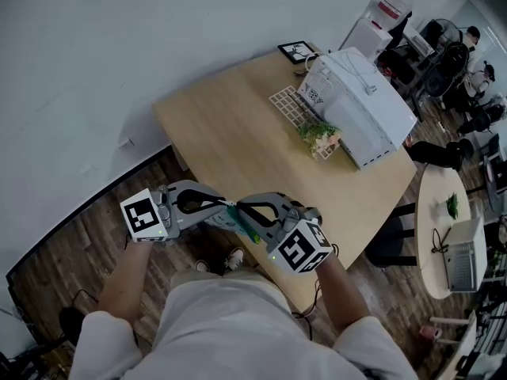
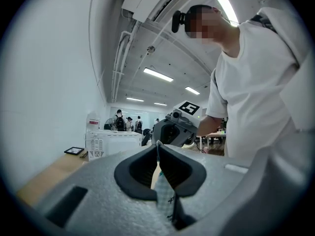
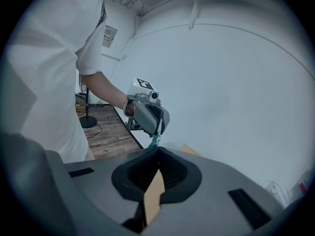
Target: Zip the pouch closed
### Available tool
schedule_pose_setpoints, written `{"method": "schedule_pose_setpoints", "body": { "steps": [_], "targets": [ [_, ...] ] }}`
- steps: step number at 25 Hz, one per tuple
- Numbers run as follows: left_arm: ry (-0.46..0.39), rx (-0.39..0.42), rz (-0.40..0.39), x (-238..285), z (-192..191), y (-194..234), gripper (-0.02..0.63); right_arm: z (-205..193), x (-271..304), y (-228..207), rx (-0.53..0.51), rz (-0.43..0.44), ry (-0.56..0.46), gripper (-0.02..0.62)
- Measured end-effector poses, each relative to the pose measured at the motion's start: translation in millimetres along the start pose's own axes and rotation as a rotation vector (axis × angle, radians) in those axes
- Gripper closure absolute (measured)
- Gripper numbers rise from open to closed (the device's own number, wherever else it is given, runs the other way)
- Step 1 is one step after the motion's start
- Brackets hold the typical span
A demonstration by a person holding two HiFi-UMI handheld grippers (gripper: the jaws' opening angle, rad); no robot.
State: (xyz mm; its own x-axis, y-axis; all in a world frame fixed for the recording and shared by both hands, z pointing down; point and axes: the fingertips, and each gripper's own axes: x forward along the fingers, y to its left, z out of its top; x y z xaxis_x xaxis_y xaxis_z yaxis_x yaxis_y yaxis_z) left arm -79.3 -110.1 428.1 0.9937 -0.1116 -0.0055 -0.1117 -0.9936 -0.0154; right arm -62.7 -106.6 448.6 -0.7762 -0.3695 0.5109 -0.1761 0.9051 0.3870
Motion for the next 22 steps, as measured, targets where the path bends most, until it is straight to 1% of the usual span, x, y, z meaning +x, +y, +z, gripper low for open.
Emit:
{"method": "schedule_pose_setpoints", "body": {
  "steps": [5, 7, 11, 14, 16, 18, 22],
  "targets": [
    [-0.095, -0.075, 0.035, -2.8, 10.3, 14.8, 0.581, 6.4, -4.3, -10.2, -0.082, -0.062, 0.013, 0.592],
    [-0.115, -0.084, 0.055, -2.6, 13.2, 20.0, 0.581, 7.5, -4.9, -14.8, -0.111, -0.087, 0.021, 0.592],
    [-0.123, -0.092, 0.103, 2.8, 16.3, 30.1, 0.583, 5.4, -6.9, -22.8, -0.142, -0.154, 0.032, 0.592],
    [-0.121, -0.119, 0.155, 5.8, 17.5, 40.8, 0.583, 4.3, -6.7, -29.2, -0.19, -0.214, 0.057, 0.592],
    [-0.122, -0.151, 0.192, 6.8, 16.8, 48.9, 0.583, 3.1, -5.4, -31.9, -0.208, -0.243, 0.072, 0.592],
    [-0.128, -0.184, 0.228, 7.0, 16.3, 57.3, 0.583, 1.9, -4.0, -34.8, -0.207, -0.264, 0.075, 0.592],
    [-0.111, -0.204, 0.282, 12.5, 12.8, 71.3, 0.583, -4.8, -1.5, -42.0, -0.182, -0.285, 0.08, 0.592]
  ]
}}
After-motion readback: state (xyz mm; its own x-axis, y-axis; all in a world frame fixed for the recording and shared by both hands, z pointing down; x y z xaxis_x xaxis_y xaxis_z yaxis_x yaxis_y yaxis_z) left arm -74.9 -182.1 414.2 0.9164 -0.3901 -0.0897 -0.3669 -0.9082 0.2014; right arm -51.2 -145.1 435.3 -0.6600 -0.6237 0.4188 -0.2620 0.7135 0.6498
